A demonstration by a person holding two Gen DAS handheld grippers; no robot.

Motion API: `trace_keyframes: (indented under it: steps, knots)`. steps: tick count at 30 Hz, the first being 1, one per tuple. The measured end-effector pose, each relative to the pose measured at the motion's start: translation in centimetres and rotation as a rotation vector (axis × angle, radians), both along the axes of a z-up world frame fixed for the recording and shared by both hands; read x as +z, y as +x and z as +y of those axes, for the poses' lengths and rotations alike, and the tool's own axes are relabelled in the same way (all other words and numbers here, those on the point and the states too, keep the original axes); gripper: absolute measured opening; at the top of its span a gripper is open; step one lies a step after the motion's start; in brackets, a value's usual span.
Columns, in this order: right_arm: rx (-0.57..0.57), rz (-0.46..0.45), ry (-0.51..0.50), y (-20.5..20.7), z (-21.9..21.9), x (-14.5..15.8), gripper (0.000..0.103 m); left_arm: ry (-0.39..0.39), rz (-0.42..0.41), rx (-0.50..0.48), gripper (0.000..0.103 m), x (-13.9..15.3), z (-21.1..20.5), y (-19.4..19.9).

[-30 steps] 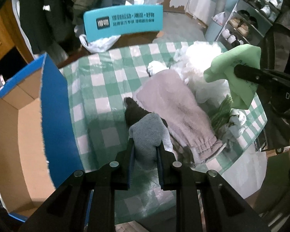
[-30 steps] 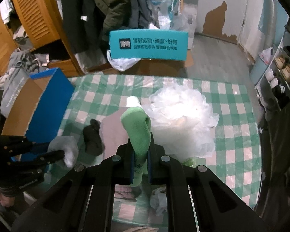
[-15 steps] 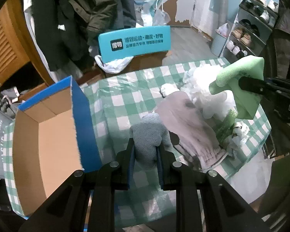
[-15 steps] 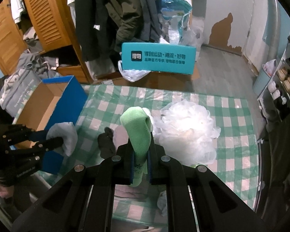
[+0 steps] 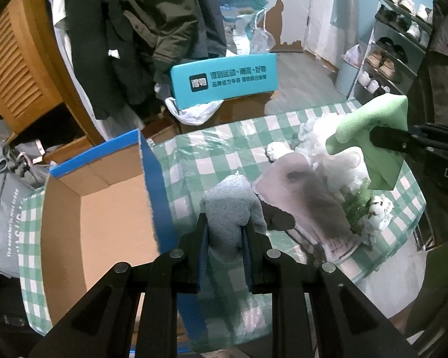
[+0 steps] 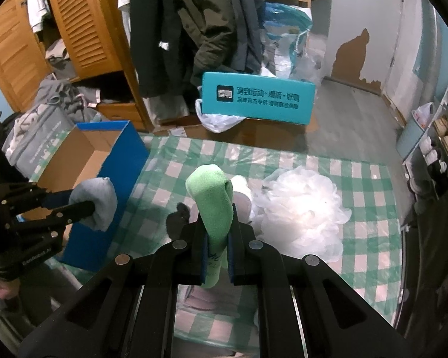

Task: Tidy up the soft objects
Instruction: 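Carry the gray sock in the left gripper over the box while the right carries the green sock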

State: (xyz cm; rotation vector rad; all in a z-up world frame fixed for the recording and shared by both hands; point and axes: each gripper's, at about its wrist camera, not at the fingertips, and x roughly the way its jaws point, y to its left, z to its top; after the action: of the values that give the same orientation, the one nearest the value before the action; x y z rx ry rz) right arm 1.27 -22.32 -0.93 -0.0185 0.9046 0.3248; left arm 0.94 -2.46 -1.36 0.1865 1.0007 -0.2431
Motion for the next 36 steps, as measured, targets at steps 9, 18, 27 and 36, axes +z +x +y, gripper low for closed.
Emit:
trace_keyframes:
  steps: [9,18,27,36]
  knots:
    - [0.04,-0.005,-0.005,0.0,2.2,0.2,0.009,0.012,-0.017,0.039,0.02,0.3,1.8,-0.2]
    - [0.103,0.0,-0.006,0.2,5.6,0.1,0.009,0.008,-0.026,0.079,0.02,0.4,4.3,-0.4]
    - [0.171,0.025,0.007,0.2,9.3,-0.2,0.009,0.011,-0.025,0.142,0.02,0.1,7.6,-0.8]
    - [0.227,0.03,0.025,1.0,13.4,0.1,0.009,-0.006,-0.019,0.205,0.02,-0.5,11.2,-1.0]
